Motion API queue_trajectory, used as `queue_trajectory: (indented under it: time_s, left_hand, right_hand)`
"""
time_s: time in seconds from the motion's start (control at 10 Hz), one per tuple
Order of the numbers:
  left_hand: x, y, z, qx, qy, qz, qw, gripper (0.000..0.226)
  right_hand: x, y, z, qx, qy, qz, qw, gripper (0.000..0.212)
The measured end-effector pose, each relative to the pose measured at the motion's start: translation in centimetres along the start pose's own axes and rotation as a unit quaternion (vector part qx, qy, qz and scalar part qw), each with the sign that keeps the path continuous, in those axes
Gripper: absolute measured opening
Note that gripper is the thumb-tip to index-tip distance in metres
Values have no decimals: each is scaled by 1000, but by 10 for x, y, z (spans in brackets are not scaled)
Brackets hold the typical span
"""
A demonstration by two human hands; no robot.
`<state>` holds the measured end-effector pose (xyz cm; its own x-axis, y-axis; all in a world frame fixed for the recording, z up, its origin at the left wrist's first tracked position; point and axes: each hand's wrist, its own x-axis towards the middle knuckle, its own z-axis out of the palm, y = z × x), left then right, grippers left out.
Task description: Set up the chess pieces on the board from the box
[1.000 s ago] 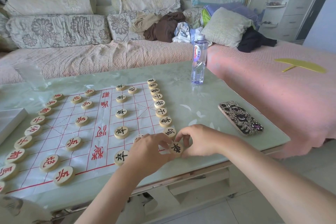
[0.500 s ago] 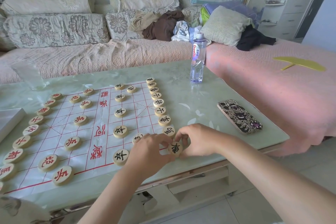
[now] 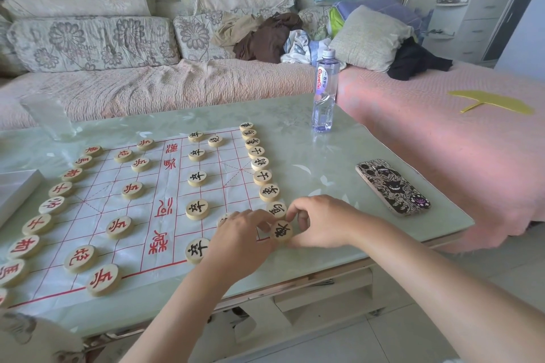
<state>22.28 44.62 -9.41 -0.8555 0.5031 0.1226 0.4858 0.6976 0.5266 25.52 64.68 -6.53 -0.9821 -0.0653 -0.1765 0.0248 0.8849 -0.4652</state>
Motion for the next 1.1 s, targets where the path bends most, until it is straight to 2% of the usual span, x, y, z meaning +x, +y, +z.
queue_trajectory:
  time_s: [0.1,0.3,0.8,1.1]
  left_hand:
    - [1,1,0,4,0,2,1000,33]
    - [2,0,1,-5,3,-7,1000,27]
    - [0,2,1,9,14,4,1000,28]
    - [-2,3,-2,7,10,3,1000,38]
  right_hand:
    - [1,1,4,3,4,-7,1000,42]
    - [5,0,6,-34,24,11,999,49]
    - [5,0,7,-28,18,13,999,50]
    - [2,-8,-1,-36,-3,31,999,58]
